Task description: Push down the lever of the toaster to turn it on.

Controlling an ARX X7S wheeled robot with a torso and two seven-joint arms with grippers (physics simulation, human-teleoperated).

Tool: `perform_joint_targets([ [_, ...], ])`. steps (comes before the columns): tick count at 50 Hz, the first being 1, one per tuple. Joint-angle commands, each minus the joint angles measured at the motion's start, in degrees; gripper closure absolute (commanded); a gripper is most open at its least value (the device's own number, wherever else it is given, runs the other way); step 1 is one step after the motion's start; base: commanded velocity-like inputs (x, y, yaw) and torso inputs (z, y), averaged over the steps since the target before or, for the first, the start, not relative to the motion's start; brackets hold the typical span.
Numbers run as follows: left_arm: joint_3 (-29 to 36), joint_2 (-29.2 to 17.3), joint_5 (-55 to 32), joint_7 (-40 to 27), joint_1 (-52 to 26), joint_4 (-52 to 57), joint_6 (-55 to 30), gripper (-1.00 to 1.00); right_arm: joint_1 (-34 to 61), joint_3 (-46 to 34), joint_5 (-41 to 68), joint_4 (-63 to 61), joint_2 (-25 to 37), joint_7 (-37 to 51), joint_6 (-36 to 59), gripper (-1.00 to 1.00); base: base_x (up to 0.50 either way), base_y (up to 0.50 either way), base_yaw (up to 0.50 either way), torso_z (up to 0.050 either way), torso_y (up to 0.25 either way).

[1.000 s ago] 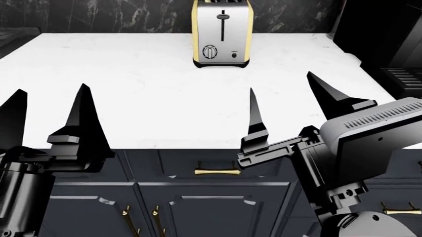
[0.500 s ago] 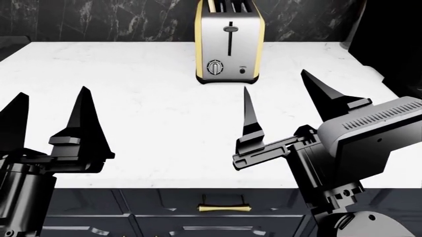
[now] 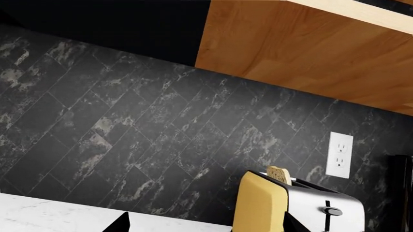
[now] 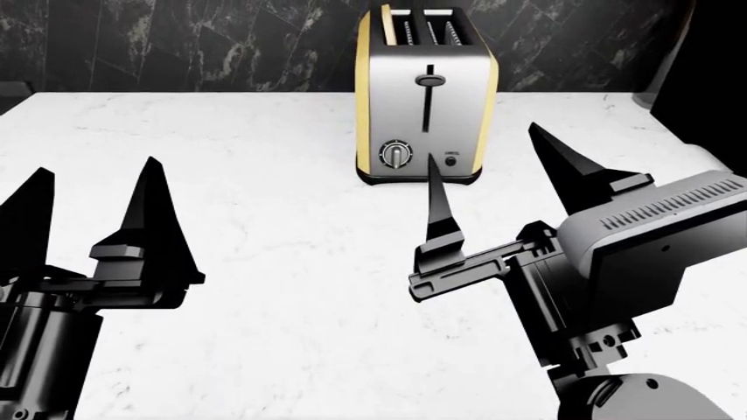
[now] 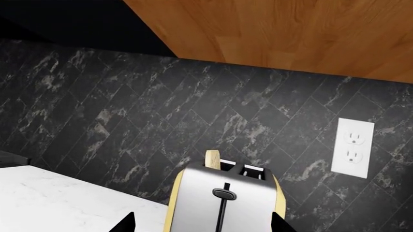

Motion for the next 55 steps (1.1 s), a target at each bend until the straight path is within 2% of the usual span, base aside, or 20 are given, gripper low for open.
perform_joint_targets([
  [1,0.23,-0.44,-0.14,-0.36,0.21,-0.1,0.56,-1.0,0.14,-0.31,0.68,0.35,0.4,0.87,-0.68,-1.0,0.0,0.0,0.0,0.0,0.0],
  [15,0.42,-0.86,-0.16,-0.75,0.34,-0.33,1.31,-1.0,5.1,-0.39,3.58,2.73,-1.63,1.72,1.27,-1.0,0.0,0.0,0.0,0.0,0.0],
  [23,0.14,-1.2,-0.4,-0.82,0.44,-0.78,1.84,-1.0,14.84,-0.53,5.2,9.42,-4.28,2.82,6.83,-1.0,0.0,0.0,0.0,0.0,0.0],
  [38,0.5,-1.5,-0.1,-0.8,0.69,-1.31,2.52,-1.0,20.87,-0.95,2.39,21.38,-5.81,1.74,5.21,-1.0,0.0,0.0,0.0,0.0,0.0],
  [55,0.79,-2.06,-0.1,-1.14,1.09,-1.19,3.08,-1.0,30.34,-3.21,5.09,30.53,-9.69,-2.06,8.1,-1.0,0.0,0.0,0.0,0.0,0.0],
])
